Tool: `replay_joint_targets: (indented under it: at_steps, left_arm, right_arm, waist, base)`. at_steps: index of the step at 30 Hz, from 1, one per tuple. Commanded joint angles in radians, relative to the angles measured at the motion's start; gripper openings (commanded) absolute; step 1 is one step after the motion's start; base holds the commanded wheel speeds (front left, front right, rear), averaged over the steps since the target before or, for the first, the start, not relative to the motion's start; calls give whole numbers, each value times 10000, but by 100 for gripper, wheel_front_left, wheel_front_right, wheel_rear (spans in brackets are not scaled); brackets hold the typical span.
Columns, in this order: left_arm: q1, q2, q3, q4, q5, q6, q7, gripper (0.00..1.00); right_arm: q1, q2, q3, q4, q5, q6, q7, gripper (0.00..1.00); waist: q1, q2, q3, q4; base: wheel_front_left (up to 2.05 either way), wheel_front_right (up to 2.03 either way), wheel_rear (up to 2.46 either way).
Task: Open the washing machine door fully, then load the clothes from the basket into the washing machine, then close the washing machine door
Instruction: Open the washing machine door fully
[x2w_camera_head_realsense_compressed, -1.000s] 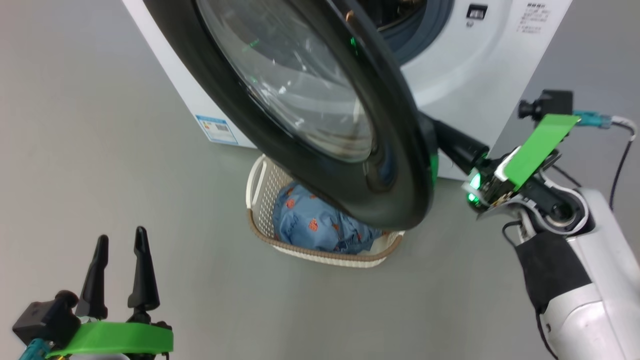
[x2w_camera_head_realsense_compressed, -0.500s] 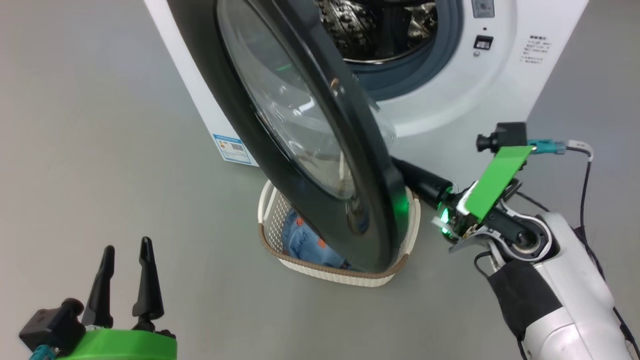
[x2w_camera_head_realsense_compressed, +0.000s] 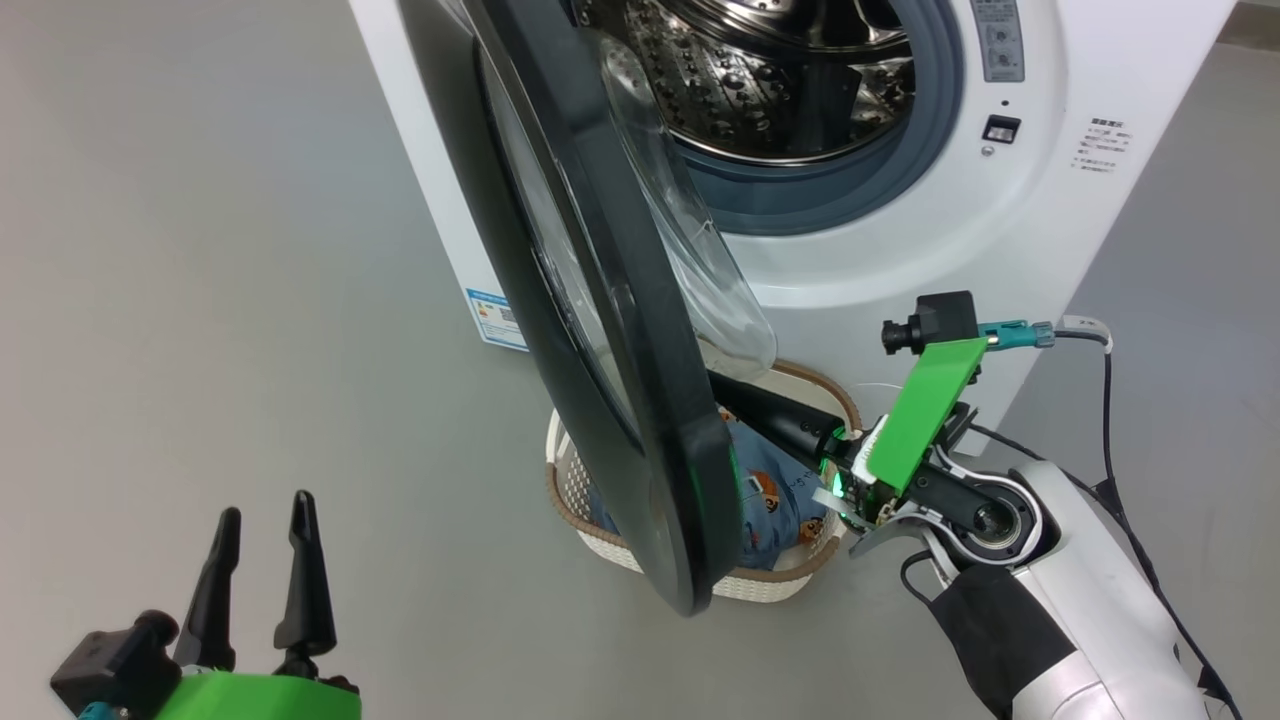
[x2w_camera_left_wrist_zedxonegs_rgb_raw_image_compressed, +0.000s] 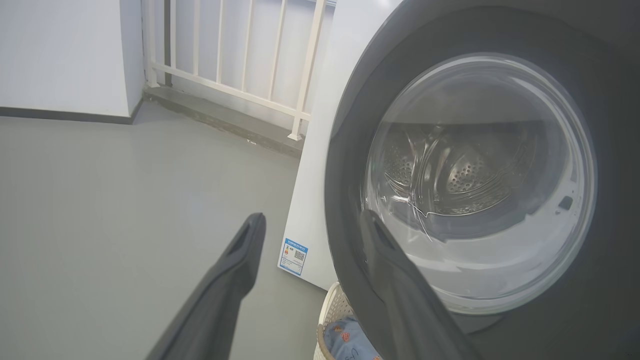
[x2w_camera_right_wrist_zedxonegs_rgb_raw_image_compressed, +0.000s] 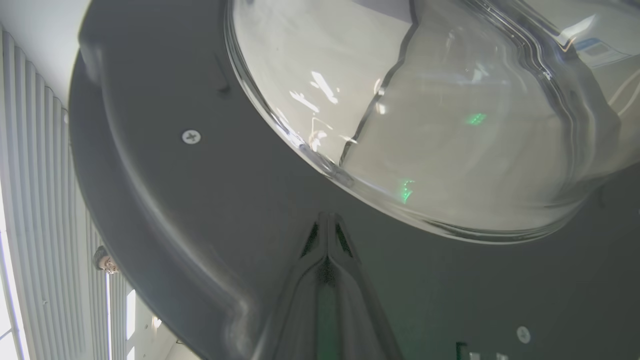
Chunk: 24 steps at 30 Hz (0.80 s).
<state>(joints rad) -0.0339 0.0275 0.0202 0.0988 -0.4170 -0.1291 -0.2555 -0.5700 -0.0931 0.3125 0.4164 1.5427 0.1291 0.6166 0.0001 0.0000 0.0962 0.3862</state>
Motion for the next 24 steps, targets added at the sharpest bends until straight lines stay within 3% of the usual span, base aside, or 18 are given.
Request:
replay_joint_targets:
  at_steps: [1, 24]
  left_arm:
    - [-48, 227, 291, -203, -114, -15, -63, 100]
    - [65, 227, -273, -265, -228, -15, -63, 100]
  right_arm:
    - [114, 357, 321, -246, 94, 16, -44, 0]
    - [191, 426, 1254, -223, 714, 16, -646, 0]
  waist:
    - [0, 0, -47, 90]
    - [0, 0, -229, 662]
  base:
    - [0, 0, 0]
    - [0, 0, 0]
